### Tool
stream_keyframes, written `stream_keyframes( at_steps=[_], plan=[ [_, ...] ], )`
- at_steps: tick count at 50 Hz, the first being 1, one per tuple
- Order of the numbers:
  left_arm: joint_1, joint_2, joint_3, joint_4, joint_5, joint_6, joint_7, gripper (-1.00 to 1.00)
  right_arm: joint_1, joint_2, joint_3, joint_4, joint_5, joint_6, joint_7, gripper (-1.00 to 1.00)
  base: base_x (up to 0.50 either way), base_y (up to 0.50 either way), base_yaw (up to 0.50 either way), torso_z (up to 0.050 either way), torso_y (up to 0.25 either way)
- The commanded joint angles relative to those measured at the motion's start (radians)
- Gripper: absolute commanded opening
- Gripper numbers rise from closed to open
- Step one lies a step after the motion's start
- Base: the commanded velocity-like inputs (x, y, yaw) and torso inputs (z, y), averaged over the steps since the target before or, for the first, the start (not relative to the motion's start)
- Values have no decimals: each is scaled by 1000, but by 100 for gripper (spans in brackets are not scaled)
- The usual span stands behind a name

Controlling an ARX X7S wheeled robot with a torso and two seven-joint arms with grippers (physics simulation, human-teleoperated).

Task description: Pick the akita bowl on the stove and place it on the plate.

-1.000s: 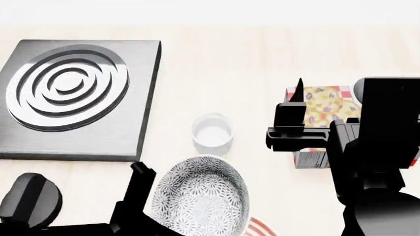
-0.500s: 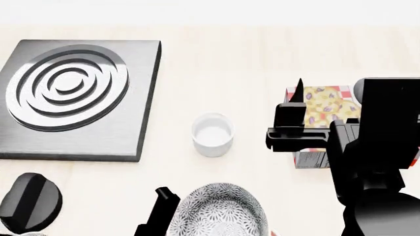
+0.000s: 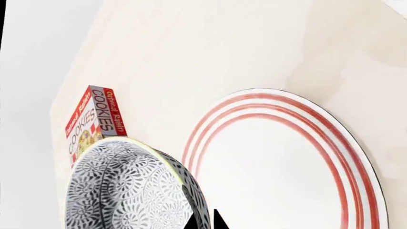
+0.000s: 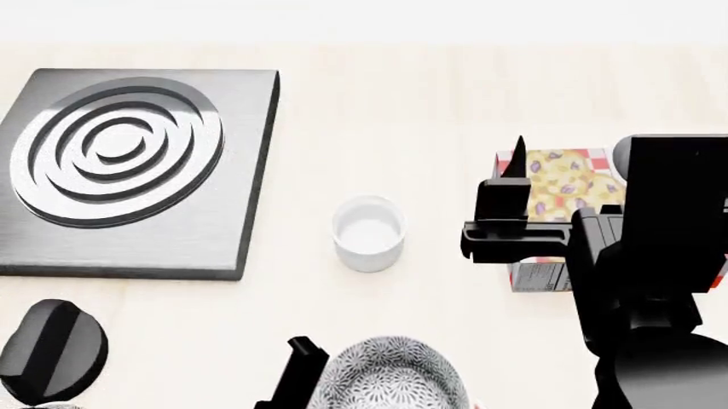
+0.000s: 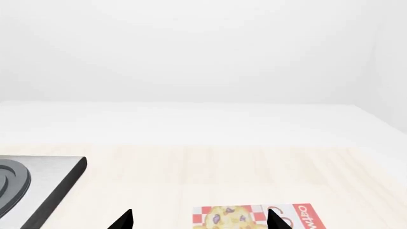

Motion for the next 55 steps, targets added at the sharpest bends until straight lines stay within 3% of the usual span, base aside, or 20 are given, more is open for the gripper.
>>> stream_keyframes(
  at_steps=[1, 55],
  plan=[
    [19, 6, 13, -28, 27, 24, -22, -100, -3, 2, -2, 4, 2, -8, 1, 100, 0, 0, 0, 0, 0],
    [75, -9, 77, -139, 85, 97, -73, -100, 1, 11, -4, -5, 28, 2, 23, 100, 0, 0, 0, 0, 0]
  ],
)
